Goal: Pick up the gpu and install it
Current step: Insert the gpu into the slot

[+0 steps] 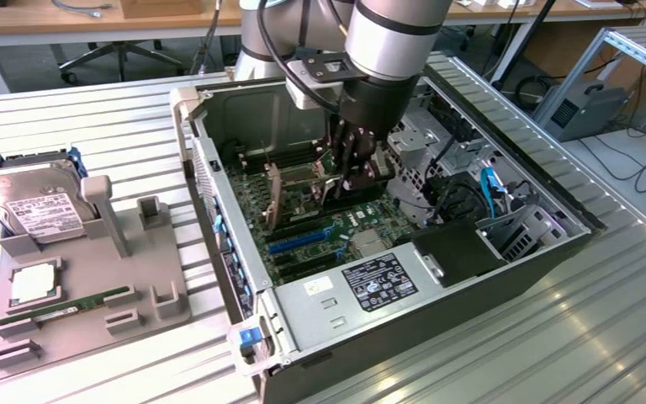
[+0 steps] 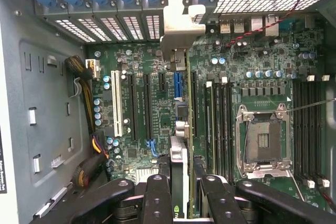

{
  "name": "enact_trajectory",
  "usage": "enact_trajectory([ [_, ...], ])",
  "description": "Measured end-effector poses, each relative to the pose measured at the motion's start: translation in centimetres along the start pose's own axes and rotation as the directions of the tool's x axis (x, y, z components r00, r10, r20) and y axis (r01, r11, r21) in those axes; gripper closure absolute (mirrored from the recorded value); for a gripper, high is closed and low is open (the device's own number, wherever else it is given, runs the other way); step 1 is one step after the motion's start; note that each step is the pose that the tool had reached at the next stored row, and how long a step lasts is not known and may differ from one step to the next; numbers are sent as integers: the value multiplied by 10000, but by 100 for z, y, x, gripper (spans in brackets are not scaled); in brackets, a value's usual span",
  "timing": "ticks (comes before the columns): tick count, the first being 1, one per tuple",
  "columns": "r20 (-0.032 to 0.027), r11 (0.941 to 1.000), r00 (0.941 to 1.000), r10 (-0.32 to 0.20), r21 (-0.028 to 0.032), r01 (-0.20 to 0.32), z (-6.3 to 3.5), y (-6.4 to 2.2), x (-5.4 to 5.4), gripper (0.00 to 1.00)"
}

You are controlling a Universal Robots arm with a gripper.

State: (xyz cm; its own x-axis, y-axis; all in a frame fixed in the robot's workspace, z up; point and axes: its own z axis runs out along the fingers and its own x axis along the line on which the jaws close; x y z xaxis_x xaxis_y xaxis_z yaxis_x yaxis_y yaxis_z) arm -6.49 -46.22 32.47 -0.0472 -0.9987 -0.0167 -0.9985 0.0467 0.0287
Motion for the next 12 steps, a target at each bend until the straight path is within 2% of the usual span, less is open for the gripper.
enact_trajectory([
  [12, 0, 10000, 10000, 0, 0, 0, 24, 7, 8, 73],
])
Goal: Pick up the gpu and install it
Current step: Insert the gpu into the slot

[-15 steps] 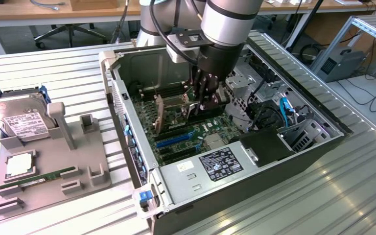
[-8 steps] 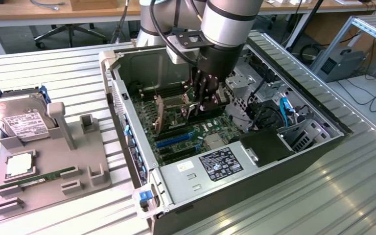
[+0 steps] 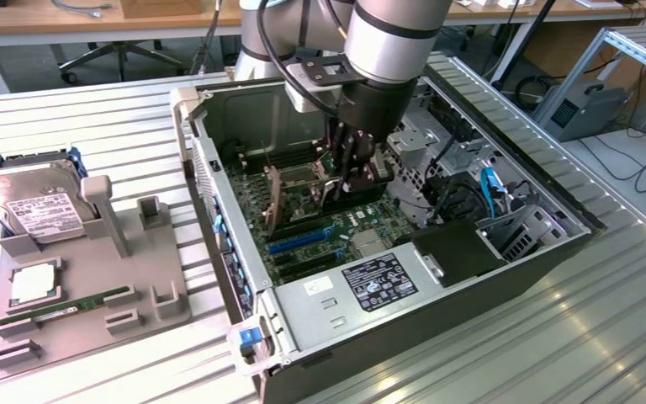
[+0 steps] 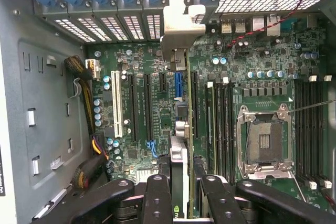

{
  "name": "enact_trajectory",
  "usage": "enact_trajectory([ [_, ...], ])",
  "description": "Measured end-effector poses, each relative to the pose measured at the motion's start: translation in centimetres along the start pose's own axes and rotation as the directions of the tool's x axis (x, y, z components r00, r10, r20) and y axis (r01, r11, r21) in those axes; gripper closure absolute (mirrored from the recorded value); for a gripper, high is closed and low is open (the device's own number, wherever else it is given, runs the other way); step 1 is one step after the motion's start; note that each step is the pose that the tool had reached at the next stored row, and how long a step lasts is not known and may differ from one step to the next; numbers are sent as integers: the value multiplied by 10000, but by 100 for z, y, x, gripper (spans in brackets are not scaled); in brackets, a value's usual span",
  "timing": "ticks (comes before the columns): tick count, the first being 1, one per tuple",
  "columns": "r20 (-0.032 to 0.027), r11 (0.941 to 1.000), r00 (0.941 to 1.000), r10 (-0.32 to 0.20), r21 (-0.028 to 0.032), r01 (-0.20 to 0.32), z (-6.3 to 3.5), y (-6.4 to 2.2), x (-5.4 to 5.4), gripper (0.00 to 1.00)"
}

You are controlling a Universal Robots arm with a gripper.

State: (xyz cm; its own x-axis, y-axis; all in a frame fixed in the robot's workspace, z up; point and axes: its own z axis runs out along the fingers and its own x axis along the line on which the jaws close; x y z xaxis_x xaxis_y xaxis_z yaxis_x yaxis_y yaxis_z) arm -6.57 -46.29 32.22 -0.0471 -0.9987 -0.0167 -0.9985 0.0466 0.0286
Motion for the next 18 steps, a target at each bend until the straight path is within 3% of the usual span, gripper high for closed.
enact_trajectory([
  [18, 1, 10000, 10000, 1, 1, -1, 50, 55, 10, 73],
])
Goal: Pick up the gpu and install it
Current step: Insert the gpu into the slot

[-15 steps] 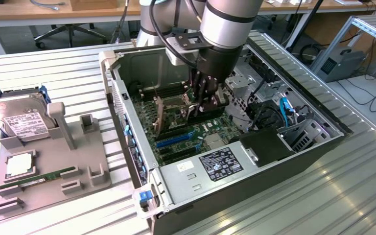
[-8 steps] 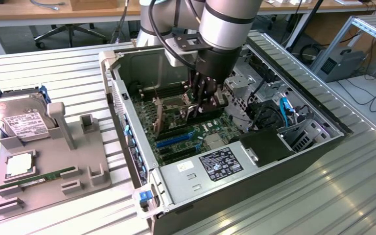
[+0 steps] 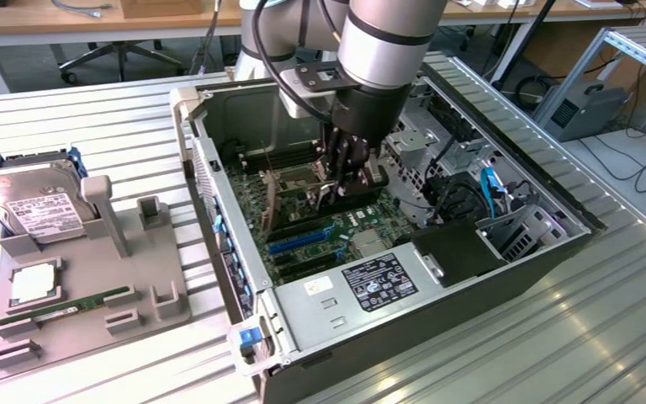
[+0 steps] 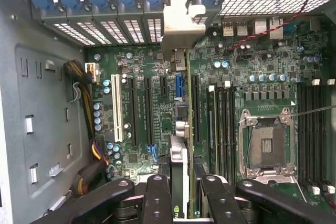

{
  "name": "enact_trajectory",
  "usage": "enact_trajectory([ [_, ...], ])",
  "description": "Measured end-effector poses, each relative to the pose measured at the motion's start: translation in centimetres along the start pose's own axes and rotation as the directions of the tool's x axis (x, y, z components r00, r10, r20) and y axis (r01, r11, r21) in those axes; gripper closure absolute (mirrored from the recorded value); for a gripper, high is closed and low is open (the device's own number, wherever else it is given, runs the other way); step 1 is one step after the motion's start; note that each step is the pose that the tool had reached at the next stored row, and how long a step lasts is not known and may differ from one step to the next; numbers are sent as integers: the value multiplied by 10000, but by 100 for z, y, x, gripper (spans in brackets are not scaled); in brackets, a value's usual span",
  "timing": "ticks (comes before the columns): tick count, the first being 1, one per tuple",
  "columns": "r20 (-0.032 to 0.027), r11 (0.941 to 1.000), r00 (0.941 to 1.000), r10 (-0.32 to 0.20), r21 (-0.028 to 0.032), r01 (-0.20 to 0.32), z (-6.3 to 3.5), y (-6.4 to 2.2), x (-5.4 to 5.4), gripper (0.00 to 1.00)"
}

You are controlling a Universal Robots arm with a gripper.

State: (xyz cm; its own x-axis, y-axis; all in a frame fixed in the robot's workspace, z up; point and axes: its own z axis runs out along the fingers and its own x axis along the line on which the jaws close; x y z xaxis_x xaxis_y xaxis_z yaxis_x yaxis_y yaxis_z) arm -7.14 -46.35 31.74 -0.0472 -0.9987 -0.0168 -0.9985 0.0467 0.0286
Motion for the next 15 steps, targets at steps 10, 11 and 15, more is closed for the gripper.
enact_trajectory([
  [10, -1, 10000, 10000, -1, -1, 1, 76, 49, 6, 73],
  [11, -2, 10000, 10000, 0, -1, 0, 81, 54, 7, 73],
  [15, -1, 10000, 10000, 0, -1, 0, 100, 64, 9, 73],
])
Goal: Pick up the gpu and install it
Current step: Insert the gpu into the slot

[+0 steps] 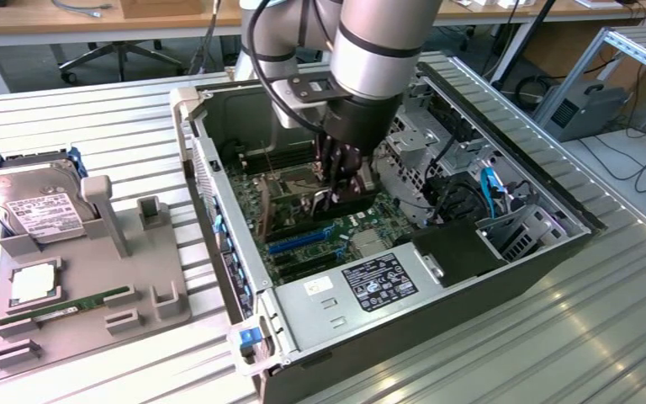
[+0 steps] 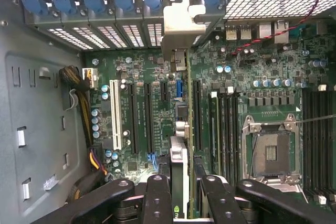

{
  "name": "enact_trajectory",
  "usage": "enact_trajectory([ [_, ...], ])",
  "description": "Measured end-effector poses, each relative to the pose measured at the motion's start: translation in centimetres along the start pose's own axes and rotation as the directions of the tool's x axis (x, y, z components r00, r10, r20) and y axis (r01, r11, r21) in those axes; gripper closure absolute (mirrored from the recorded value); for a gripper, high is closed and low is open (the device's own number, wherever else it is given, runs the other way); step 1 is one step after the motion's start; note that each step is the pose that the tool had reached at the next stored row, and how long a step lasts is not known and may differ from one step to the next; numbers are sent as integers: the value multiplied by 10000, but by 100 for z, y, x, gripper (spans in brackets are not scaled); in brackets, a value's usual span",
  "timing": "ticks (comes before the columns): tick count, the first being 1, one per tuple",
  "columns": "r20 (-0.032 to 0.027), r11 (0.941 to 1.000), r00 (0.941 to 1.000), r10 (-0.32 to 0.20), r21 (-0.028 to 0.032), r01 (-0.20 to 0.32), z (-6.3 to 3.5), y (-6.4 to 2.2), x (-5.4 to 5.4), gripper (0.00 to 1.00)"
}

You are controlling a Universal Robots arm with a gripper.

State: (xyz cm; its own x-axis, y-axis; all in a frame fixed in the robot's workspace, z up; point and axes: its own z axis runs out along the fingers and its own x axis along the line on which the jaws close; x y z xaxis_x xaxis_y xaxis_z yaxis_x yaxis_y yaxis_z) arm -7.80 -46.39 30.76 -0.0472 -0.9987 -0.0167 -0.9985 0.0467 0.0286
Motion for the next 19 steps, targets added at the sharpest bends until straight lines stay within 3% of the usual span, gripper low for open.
enact_trajectory([
  [19, 0, 9999, 9999, 152, 3, -152, 117, 45, -1, 73],
])
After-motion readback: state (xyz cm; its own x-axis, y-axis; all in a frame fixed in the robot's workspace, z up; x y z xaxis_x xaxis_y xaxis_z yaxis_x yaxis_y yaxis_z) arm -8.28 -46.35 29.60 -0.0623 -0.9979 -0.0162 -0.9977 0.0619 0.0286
